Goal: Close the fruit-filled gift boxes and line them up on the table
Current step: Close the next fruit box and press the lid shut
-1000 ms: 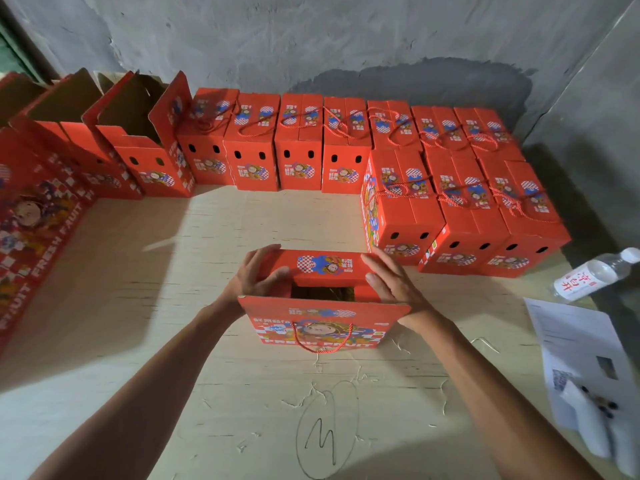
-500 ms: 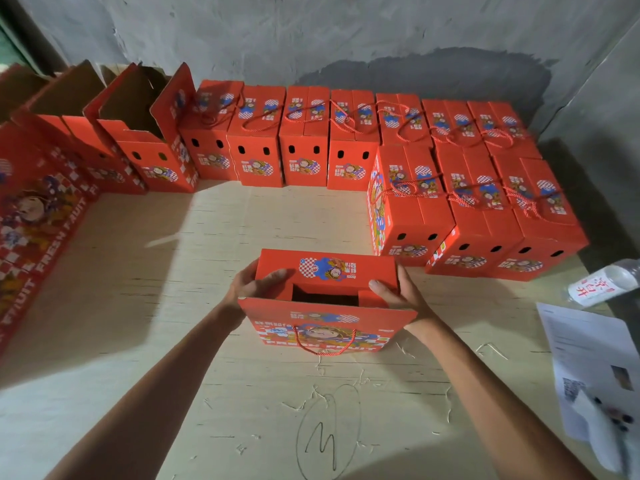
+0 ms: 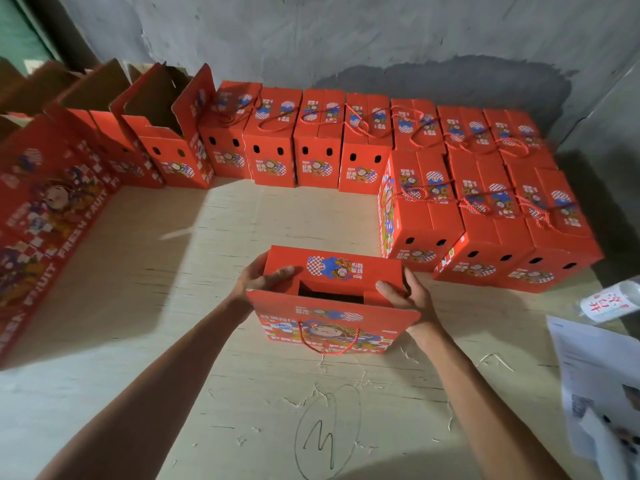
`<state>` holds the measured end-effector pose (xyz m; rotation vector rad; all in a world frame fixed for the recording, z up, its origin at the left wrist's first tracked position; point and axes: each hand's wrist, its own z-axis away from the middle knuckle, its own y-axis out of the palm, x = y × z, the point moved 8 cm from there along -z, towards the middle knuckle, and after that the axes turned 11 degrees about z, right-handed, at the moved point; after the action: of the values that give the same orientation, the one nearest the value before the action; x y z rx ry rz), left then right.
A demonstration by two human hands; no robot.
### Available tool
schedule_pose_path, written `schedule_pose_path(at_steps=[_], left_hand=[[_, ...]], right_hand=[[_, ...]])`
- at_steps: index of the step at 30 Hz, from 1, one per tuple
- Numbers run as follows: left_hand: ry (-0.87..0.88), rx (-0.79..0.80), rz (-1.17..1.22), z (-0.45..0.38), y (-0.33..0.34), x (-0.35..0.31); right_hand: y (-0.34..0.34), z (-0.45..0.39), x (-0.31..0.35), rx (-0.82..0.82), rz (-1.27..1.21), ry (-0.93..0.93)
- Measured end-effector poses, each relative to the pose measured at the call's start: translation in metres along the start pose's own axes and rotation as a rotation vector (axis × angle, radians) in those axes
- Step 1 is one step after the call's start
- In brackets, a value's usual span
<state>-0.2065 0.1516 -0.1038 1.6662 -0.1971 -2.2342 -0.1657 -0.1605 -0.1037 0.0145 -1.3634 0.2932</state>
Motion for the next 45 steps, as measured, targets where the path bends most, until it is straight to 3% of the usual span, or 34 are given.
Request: schedule_pose_path(at_steps=[6, 10, 12, 16, 19, 23, 26, 32, 38, 45], left_hand=[[0.035, 0.116, 0.080, 0.020, 0.003, 0.002], [0.130, -0.131, 0.099, 0.042, -0.023, -0.002], [0.260, -0.156, 0.043, 0.056, -0.022, -0.007], [0.399, -0.201, -0.031, 0.076, -0.018, -0.013], [0.417, -0.235, -0.041, 0.082, -0.016, -0.021], [0.445, -0.225, -0.059, 0.085, -0.012, -0.030], [0.371, -0.175, -0.068, 0.075, -0.018, -0.029], [0.238, -0.021, -0.120, 0.057, -0.027, -0.042], [0.161, -0.012, -0.206, 0.047, -0.026, -0.045], [0.094, -0.058, -0.039, 0.036, -0.034, -0.046]], right_hand=[[-0.007, 0.003, -0.002, -0.080, -0.012, 0.017], [-0.026, 0.024, -0.003, -0.283, -0.104, 0.012], [-0.029, 0.039, -0.001, -0.340, -0.108, -0.003], [-0.022, 0.060, -0.002, -0.325, 0.051, -0.088], [-0.028, 0.063, -0.004, -0.374, 0.041, -0.087], [-0.033, 0.055, 0.017, -0.291, 0.018, -0.221], [-0.035, 0.048, 0.031, -0.199, 0.059, -0.297], [-0.025, 0.038, 0.043, -0.021, 0.176, -0.199], [-0.036, 0.030, 0.053, -0.092, 0.317, -0.115], [-0.044, 0.021, 0.049, -0.096, 0.291, -0.070]])
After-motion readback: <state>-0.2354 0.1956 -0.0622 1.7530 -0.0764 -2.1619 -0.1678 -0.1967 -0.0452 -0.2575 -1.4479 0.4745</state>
